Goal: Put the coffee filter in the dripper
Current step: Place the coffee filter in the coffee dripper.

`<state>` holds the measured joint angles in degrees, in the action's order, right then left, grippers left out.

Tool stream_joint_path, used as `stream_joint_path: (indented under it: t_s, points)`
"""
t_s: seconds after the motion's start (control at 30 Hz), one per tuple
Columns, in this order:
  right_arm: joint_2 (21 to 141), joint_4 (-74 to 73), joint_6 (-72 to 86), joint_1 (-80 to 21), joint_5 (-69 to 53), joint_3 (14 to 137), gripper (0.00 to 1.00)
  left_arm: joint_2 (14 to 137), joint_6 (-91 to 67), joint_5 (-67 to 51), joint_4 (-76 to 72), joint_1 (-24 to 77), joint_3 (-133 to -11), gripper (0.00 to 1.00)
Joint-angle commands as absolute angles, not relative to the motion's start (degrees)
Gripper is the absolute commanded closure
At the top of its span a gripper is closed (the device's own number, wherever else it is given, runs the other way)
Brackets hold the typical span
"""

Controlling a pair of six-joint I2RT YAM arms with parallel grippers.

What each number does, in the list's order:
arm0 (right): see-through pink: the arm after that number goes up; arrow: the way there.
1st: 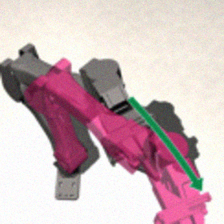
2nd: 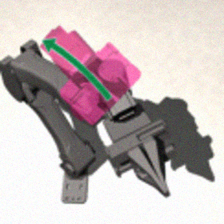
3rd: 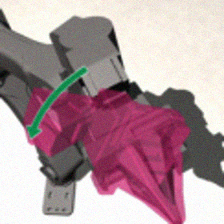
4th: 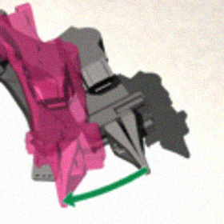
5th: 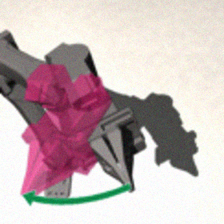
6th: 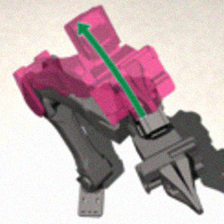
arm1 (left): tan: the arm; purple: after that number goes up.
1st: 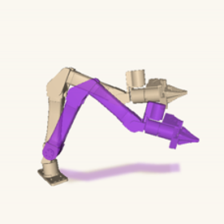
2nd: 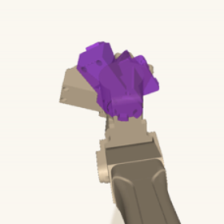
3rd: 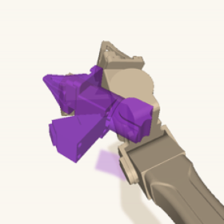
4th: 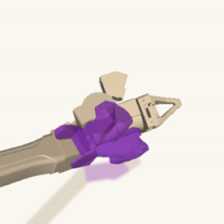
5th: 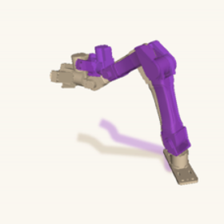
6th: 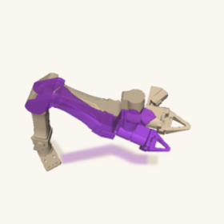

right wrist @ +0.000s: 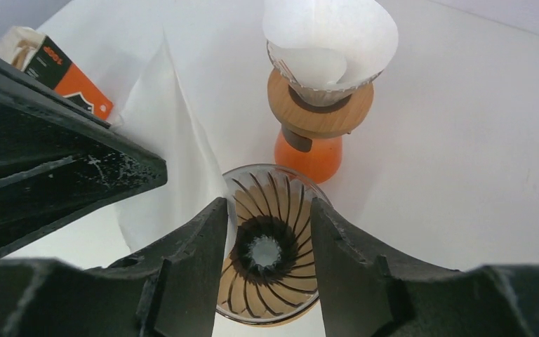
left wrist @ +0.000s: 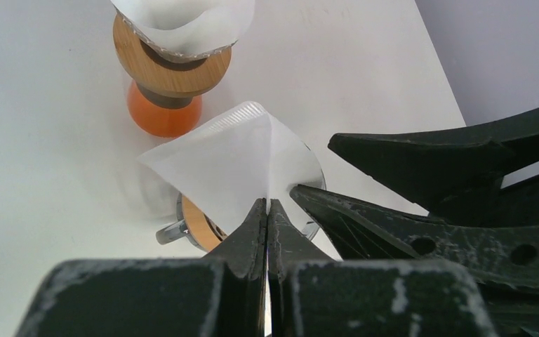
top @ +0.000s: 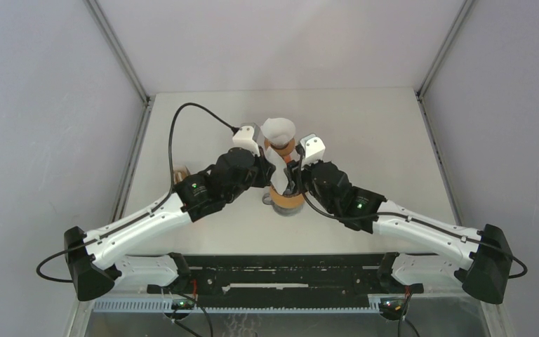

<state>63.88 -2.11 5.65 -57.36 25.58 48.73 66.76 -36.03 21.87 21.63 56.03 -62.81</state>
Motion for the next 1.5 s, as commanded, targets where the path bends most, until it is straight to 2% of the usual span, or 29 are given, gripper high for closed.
stream_joint_path:
  t_s: [0.0, 0.4, 0.5, 0.67, 0.7, 0.77, 0.97, 1.07, 1.23, 1.47]
  points:
    - [64.68, -3.30, 5.55, -57.68, 26.01, 51.94, 0.46, 66.85, -37.08, 20.22, 20.62, 56.43, -66.44, 1.00]
    - [64.42, -4.16, 9.35, -58.02, 22.44, 51.94, 0.49, 63.51, -41.48, 17.04, 15.65, 56.51, -61.95, 1.00]
    - [63.80, -5.09, 9.62, -58.55, 23.04, 51.96, 0.63, 62.48, -42.36, 15.51, 14.20, 56.51, -60.66, 1.00]
    - [60.98, -8.31, 10.11, -59.56, 24.10, 52.24, 0.96, 60.85, -43.13, 15.50, 14.54, 56.51, -58.73, 1.00]
    - [60.69, -9.59, 10.39, -59.63, 24.14, 52.72, 1.00, 60.58, -43.15, 15.74, 14.79, 56.51, -58.45, 1.00]
    - [60.54, -13.31, 10.71, -59.71, 24.17, 54.19, 1.00, 60.04, -43.02, 16.21, 15.52, 56.51, -58.16, 0.99]
    - [62.66, -24.79, 14.07, -59.89, 23.15, 60.56, 1.00, 58.51, -42.46, 16.26, 16.13, 56.51, -56.83, 0.84]
    - [64.68, -30.98, 16.67, -59.84, 22.60, 64.31, 1.00, 58.18, -42.07, 16.72, 16.81, 56.51, -56.53, 0.72]
    - [69.15, -40.22, 21.26, -59.55, 21.30, 70.07, 1.00, 57.33, -42.21, 16.80, 17.59, 56.52, -56.29, 0.57]
    - [75.83, -47.93, 25.80, -58.80, 19.63, 75.96, 1.00, 56.32, -42.41, 16.16, 16.79, 56.51, -55.97, 0.40]
